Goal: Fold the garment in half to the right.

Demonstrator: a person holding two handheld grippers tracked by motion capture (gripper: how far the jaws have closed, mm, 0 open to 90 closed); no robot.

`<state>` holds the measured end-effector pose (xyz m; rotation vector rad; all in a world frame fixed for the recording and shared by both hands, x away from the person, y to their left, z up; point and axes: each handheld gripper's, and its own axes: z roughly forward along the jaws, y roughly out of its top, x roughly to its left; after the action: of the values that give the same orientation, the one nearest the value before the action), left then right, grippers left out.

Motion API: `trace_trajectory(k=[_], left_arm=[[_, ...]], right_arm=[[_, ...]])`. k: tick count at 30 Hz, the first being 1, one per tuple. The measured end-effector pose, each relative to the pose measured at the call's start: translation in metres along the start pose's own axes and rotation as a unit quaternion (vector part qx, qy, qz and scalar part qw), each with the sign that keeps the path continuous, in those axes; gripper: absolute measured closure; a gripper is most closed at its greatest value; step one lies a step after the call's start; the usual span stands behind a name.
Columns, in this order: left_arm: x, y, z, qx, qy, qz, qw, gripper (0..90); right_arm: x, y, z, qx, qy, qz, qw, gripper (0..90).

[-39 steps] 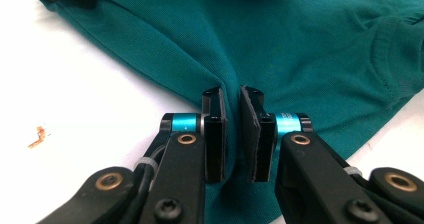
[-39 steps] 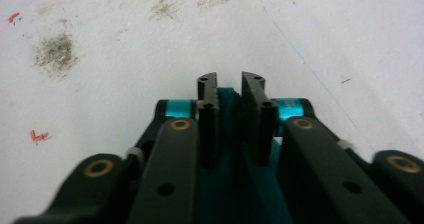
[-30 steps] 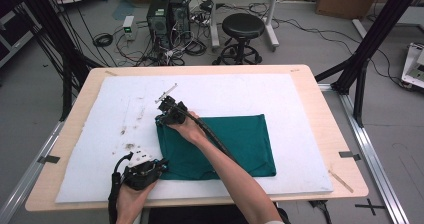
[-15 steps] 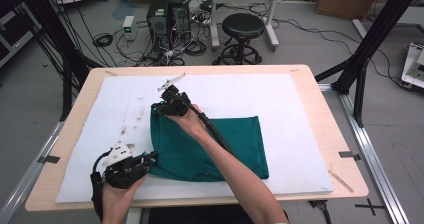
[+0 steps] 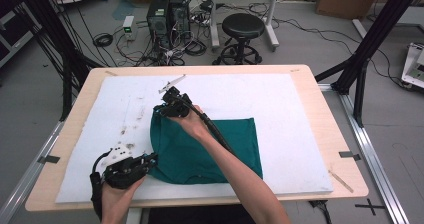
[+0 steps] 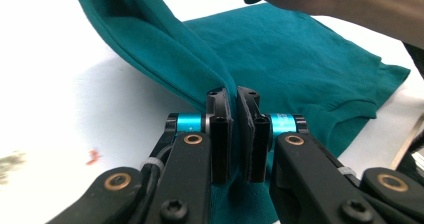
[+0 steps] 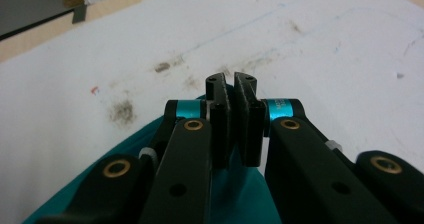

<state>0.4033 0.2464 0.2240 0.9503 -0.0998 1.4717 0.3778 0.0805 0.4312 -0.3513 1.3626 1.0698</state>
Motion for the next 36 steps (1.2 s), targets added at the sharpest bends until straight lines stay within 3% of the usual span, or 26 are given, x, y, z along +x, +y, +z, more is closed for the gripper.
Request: trace_trajectory(k=[9, 18, 21, 27, 36], left_arm=[[-0.013, -0.001, 0.02, 0.0, -0.019, 0.006, 0.9998, 84.2], [-0.034, 0.006, 0.046, 0.026, -0.034, 0.03, 0.9986, 84.2], [-0.04, 0.008, 0.054, 0.028, -0.041, 0.024, 0.9985, 84.2], [-0.056, 0.014, 0.077, 0.045, -0.044, 0.036, 0.9974, 84.2], [-0.068, 0.019, 0.094, 0.051, -0.06, 0.035, 0.9963, 84.2]], right_arm=[[-0.008, -0.016, -0.007, 0.02, -0.019, 0.0, 0.9996, 86.8], [-0.021, -0.031, -0.031, 0.02, -0.03, 0.011, 0.9993, 86.8], [-0.026, -0.039, -0.039, 0.021, -0.038, 0.015, 0.999, 86.8], [-0.037, -0.049, -0.054, 0.023, -0.044, 0.027, 0.9984, 86.9], [-0.048, -0.067, -0.072, 0.025, -0.071, 0.035, 0.9966, 86.9]])
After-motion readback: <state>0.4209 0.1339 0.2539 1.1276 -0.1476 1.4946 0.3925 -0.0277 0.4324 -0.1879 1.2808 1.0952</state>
